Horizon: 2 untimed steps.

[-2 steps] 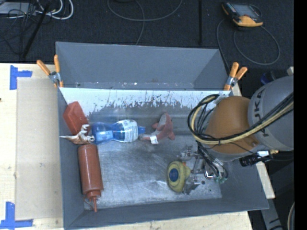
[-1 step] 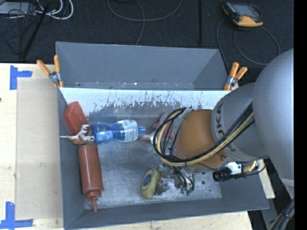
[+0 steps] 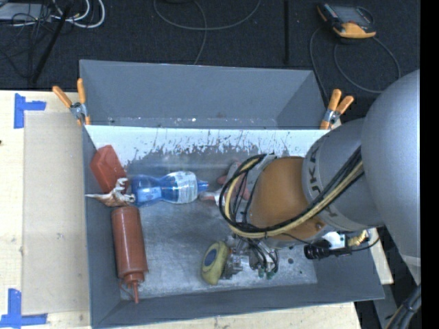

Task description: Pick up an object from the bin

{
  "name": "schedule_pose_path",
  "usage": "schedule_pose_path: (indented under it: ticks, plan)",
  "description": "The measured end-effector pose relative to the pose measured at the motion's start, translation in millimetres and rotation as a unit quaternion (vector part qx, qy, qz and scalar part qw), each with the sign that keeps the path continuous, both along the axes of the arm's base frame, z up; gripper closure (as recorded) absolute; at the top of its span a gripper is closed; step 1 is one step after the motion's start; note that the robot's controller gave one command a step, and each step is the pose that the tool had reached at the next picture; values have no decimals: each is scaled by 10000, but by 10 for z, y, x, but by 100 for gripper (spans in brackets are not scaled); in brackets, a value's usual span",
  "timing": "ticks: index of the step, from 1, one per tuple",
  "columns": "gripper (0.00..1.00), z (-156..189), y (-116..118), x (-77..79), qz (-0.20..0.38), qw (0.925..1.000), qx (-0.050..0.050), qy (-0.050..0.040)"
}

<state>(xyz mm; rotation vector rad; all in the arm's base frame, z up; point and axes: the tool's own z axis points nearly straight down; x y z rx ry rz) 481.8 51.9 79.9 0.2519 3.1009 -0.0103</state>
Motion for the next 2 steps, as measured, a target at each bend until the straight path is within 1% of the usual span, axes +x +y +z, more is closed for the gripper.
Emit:
schedule_pose_path:
  ticks: [1,2]
  plan:
    - [100,422,70,-27,35,9998,37,182]
    - [100,788,561,169,-88,9998,43,149]
